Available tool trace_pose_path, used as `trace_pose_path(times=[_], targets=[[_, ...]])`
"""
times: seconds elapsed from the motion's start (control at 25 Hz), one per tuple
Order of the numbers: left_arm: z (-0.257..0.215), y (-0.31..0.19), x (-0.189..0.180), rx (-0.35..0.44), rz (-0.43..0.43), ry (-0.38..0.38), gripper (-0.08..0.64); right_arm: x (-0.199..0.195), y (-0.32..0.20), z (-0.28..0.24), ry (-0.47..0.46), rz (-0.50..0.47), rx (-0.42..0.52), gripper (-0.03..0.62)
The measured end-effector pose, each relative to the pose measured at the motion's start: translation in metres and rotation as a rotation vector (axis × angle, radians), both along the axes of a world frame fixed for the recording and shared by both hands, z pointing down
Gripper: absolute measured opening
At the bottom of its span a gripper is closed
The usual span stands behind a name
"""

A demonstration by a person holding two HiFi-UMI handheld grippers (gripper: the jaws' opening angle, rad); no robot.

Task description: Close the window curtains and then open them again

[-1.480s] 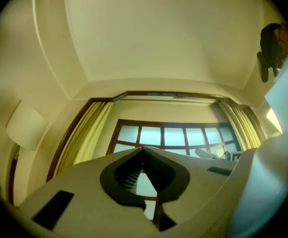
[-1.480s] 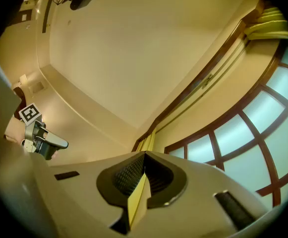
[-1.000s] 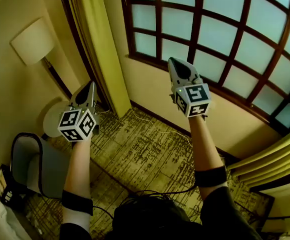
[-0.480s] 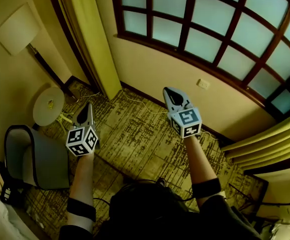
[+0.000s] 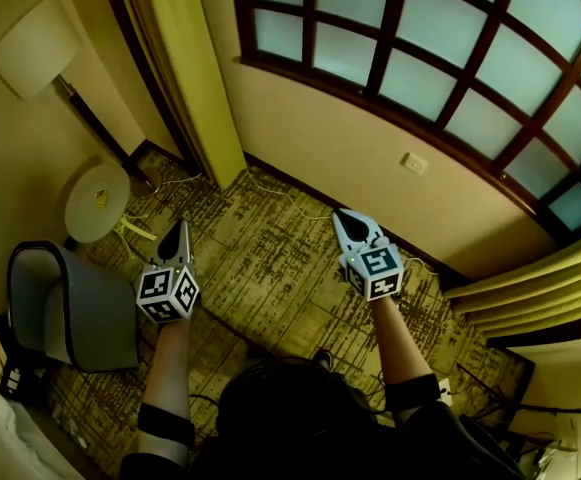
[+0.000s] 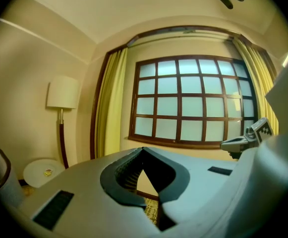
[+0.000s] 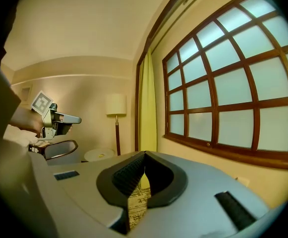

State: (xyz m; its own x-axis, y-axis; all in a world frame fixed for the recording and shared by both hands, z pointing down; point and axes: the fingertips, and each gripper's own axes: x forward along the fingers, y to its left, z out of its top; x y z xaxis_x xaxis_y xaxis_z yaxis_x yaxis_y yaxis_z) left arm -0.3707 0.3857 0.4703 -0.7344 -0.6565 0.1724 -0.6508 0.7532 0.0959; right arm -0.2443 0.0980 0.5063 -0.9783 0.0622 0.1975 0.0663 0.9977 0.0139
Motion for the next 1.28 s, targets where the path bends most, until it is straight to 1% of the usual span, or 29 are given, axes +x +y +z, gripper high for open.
trace_pose_path(times=[0.28,0.44,0.72,0.96,1.16,1.28], targets=[[0.001,0.010,-0.016,-0.004,0.049,-0.011,0.000,-0.027,0.036,0.001,0.000,-0.014,0.001,0.000],[-0.003,0.024,-0.038,-0.002,0.077,-0.021,0.000,-0.054,0.062,0.003,-0.004,-0.015,0.003,0.000],[-0.002,0.061,-0.081,0.003,0.108,-0.026,0.000,-0.105,0.119,0.000,-0.006,-0.025,0.008,0.000],[-0.007,0.081,-0.107,0.015,0.118,-0.038,0.000,-0.137,0.158,-0.013,-0.017,-0.061,0.032,0.000],[-0.009,0.081,-0.123,0.019,0.130,-0.037,0.000,-0.158,0.164,-0.019,-0.024,-0.062,0.041,0.000],[-0.010,0.075,-0.140,0.019,0.136,-0.039,0.000,-0.176,0.163,-0.022,-0.033,-0.066,0.036,0.000]])
